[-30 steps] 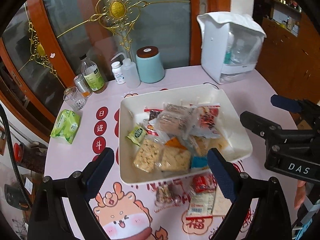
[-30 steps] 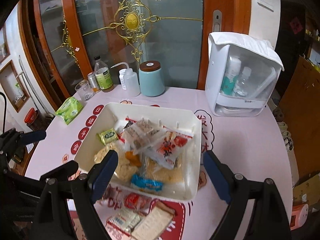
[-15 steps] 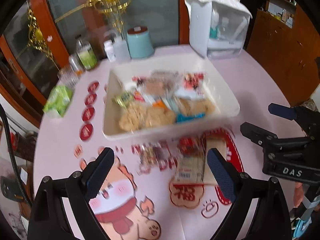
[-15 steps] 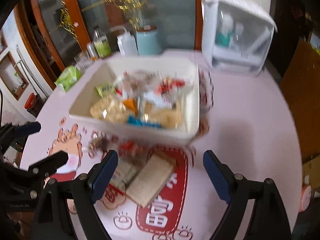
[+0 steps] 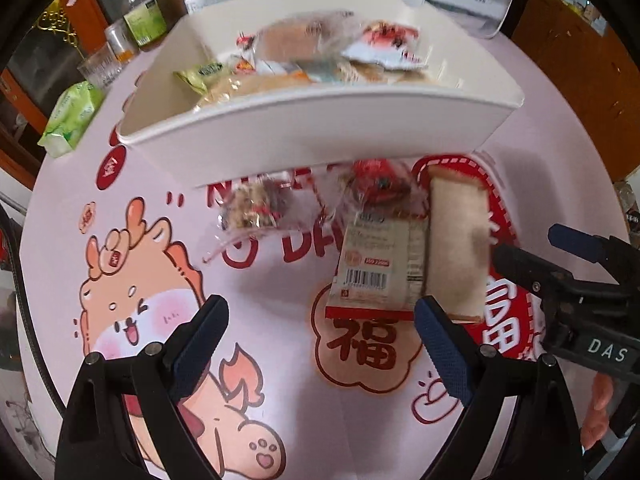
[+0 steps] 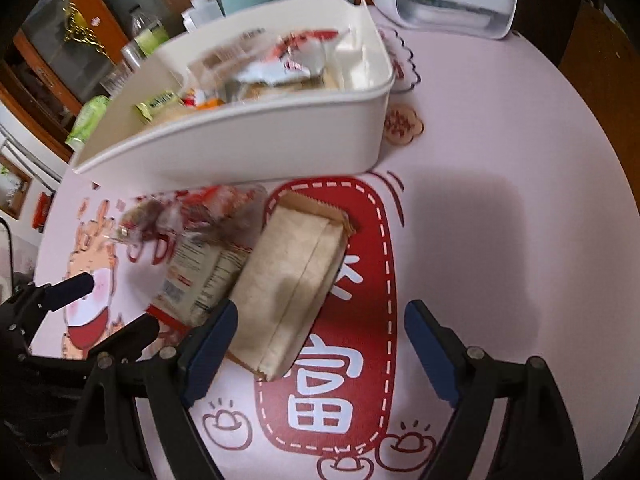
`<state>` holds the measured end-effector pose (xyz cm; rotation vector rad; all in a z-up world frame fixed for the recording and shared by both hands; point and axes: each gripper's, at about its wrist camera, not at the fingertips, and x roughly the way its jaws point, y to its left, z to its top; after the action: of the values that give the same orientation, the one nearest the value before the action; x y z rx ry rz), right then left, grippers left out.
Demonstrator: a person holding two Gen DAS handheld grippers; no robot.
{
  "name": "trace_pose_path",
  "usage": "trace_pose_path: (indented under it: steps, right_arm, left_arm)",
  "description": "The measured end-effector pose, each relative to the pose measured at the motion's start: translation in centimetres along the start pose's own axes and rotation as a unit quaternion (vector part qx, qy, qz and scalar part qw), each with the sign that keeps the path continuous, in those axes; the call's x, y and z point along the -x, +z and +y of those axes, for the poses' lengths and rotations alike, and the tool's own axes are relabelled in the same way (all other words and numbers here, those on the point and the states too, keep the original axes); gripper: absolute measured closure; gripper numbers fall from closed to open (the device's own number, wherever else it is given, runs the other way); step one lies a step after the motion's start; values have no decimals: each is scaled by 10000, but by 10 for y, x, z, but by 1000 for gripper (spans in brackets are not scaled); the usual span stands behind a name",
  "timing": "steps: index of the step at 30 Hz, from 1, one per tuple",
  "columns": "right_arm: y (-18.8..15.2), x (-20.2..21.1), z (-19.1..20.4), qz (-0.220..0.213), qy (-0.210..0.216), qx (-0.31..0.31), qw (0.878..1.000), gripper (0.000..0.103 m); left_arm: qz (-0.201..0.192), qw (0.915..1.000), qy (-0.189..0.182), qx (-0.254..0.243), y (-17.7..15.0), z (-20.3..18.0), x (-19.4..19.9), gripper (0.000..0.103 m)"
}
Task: Organize snacks
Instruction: 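Grasp the tan paper-wrapped wafer bar with the right tool while the left tool grasps the white LIPO pack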
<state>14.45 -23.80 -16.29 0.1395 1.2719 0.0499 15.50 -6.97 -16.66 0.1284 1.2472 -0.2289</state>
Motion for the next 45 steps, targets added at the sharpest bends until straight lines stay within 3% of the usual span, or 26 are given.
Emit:
trace_pose_path:
  steps: [8,20,23,25,45]
  right_arm:
    - [4,-26,7,212,47,-168,9996,17]
    - [13,-33,25,112,-294,74,9995,18]
    - [13,-27,17,87,-424,72,9990,27]
    - [10,-28,16,72,-705,240,9972,44]
    - [-12,-20,-5,-109,-705,294,9970,44]
  left_arm:
    - [92,9998,-71,-187,0,0,-17,10]
    - [190,9990,-111,-383,8,3,-31,10]
    - [194,9988,-150,-426,12,3,-33,10]
    - [188,9987,-160,-452,14,3,-34,10]
    - [455,9971,-577,-211,49,-11,-66,10]
